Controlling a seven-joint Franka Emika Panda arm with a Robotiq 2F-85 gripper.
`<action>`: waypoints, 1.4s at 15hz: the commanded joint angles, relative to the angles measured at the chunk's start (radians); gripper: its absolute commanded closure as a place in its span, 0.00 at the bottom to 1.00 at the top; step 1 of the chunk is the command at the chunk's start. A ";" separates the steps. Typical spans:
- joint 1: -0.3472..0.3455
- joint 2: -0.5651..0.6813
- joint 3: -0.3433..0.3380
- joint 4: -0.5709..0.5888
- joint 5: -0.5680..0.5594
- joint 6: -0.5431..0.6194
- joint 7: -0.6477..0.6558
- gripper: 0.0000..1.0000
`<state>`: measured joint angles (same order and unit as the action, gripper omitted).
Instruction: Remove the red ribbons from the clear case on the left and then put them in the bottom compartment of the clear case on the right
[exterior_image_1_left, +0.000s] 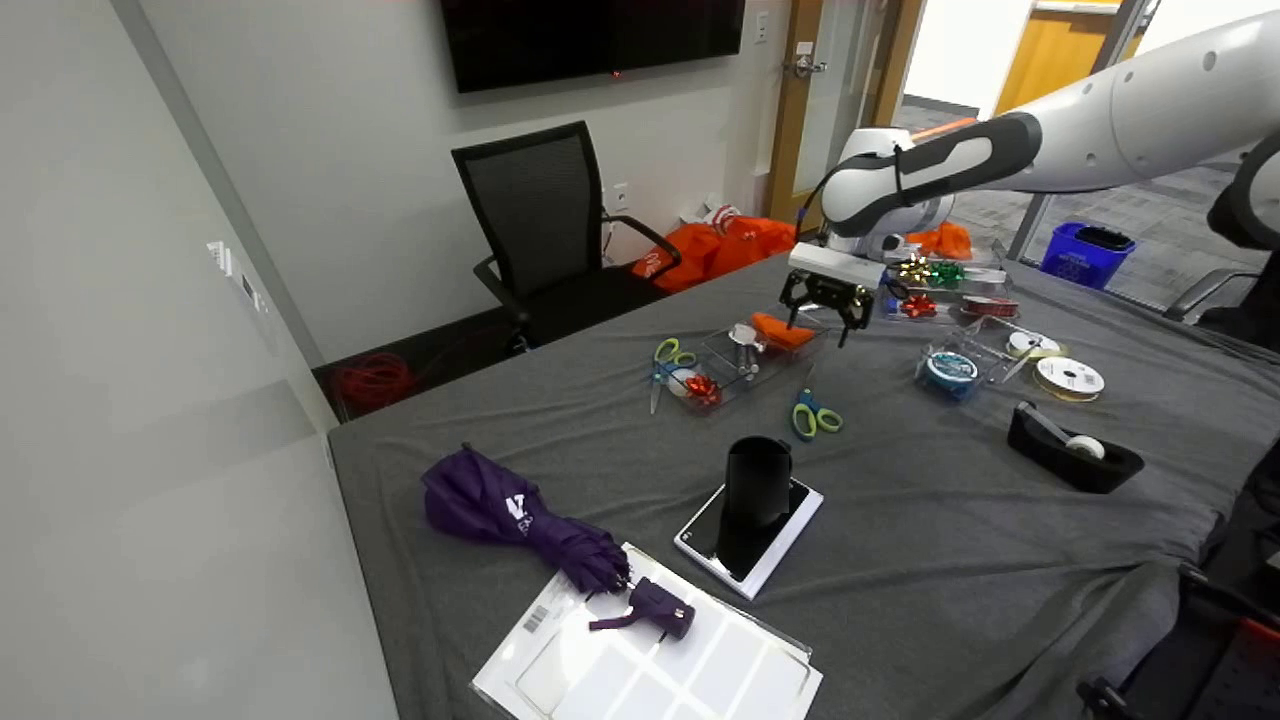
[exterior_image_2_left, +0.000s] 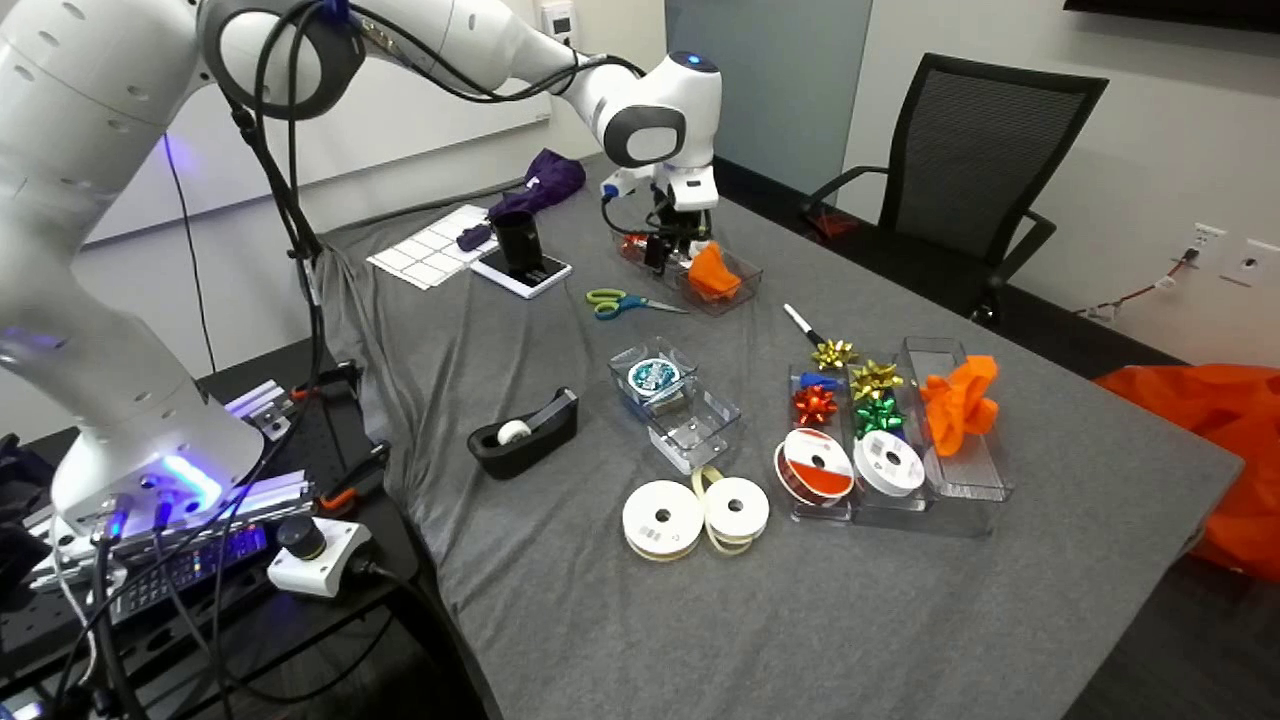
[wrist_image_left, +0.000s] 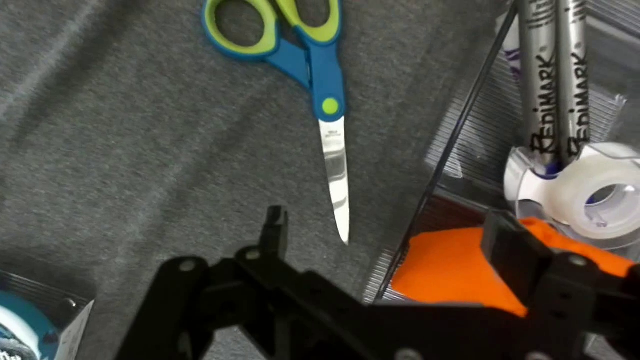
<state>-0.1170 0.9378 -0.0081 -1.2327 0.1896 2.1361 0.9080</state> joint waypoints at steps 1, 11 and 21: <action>0.020 0.003 -0.031 0.007 0.024 -0.006 -0.008 0.00; 0.024 -0.012 0.010 -0.010 0.098 -0.037 0.011 0.00; 0.096 0.037 0.122 0.026 0.363 0.124 0.101 0.00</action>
<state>-0.0385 0.9515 0.1015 -1.2240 0.5040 2.1964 0.9682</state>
